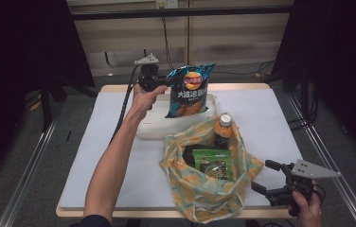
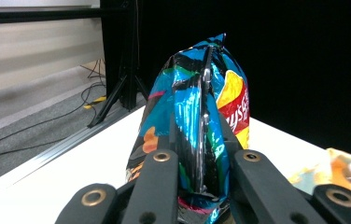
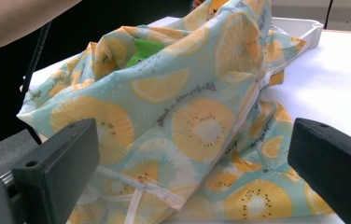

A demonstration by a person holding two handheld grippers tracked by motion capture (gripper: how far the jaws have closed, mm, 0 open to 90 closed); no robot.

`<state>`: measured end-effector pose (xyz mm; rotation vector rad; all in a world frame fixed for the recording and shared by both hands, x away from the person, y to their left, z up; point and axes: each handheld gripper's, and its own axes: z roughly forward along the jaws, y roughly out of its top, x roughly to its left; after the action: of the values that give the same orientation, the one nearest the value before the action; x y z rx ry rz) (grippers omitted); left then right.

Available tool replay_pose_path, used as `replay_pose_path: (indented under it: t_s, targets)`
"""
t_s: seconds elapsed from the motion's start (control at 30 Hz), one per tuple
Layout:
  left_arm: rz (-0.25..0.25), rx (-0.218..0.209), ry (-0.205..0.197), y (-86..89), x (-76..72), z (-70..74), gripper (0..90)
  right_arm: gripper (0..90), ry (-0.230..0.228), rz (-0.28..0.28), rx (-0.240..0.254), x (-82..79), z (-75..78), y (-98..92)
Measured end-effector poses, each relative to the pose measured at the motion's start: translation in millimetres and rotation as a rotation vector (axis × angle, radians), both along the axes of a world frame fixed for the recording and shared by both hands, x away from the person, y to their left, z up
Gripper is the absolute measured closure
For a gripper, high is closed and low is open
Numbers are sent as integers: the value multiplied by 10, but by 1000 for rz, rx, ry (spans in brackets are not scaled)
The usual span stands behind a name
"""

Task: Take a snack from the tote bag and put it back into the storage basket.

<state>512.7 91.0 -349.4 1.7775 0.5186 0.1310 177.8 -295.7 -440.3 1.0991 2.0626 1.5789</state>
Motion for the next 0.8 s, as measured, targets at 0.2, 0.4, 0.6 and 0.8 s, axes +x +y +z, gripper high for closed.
replay_pose_path:
  t_s: [0.2, 0.4, 0.6, 0.8]
  targets:
    - [-1, 21, 9, -54, 135, -132, 833, 18, 3, 1, -2, 8, -7, 2]
    - [-1, 52, 30, -111, 221, -278, 829, 19, 6, 6, -7, 13, -9, 3]
    - [15, 29, 34, -148, 291, -313, 828, 21, 6, 21, -13, 5, -8, 27]
    - [31, 38, 14, -235, 354, -330, 824, 21, 5, 28, -15, 11, -11, 28]
